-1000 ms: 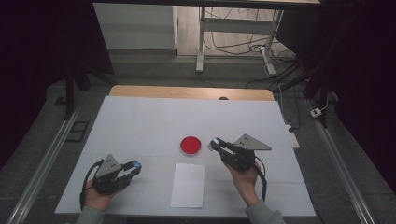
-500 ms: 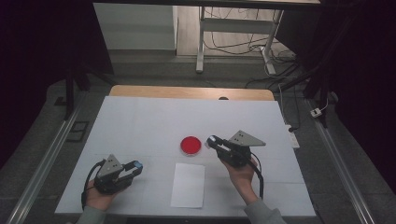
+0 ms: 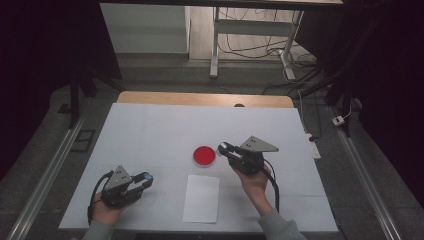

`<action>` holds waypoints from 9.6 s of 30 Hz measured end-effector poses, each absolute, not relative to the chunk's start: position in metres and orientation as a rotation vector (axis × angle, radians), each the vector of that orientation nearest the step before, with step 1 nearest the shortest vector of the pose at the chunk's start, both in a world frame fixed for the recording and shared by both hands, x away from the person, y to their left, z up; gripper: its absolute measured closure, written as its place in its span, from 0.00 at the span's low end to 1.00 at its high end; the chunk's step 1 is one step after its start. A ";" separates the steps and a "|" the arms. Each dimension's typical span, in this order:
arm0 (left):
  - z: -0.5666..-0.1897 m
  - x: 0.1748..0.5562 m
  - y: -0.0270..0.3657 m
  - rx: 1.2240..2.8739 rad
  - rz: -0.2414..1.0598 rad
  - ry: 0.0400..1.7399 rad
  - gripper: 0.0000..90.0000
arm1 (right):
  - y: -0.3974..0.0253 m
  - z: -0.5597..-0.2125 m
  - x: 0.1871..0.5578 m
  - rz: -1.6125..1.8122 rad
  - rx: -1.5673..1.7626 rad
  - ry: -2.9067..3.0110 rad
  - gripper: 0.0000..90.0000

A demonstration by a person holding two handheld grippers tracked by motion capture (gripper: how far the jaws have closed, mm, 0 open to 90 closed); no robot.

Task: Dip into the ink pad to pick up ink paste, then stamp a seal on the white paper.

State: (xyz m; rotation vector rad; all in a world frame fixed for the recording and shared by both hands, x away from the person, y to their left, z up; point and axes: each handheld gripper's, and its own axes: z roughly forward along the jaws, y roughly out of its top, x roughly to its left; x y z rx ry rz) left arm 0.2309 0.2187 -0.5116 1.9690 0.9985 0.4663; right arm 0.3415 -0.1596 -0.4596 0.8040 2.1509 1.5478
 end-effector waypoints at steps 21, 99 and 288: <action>-0.512 0.232 0.219 1.973 0.469 0.996 0.73 | -0.143 -0.465 0.360 1.532 0.812 2.183 0.84; -0.513 0.232 0.219 1.975 0.468 0.998 0.73 | -0.109 -0.513 0.387 1.316 0.827 2.365 0.84; -0.512 0.231 0.219 1.972 0.476 0.991 0.73 | -0.146 -0.467 0.354 1.438 0.779 2.290 0.84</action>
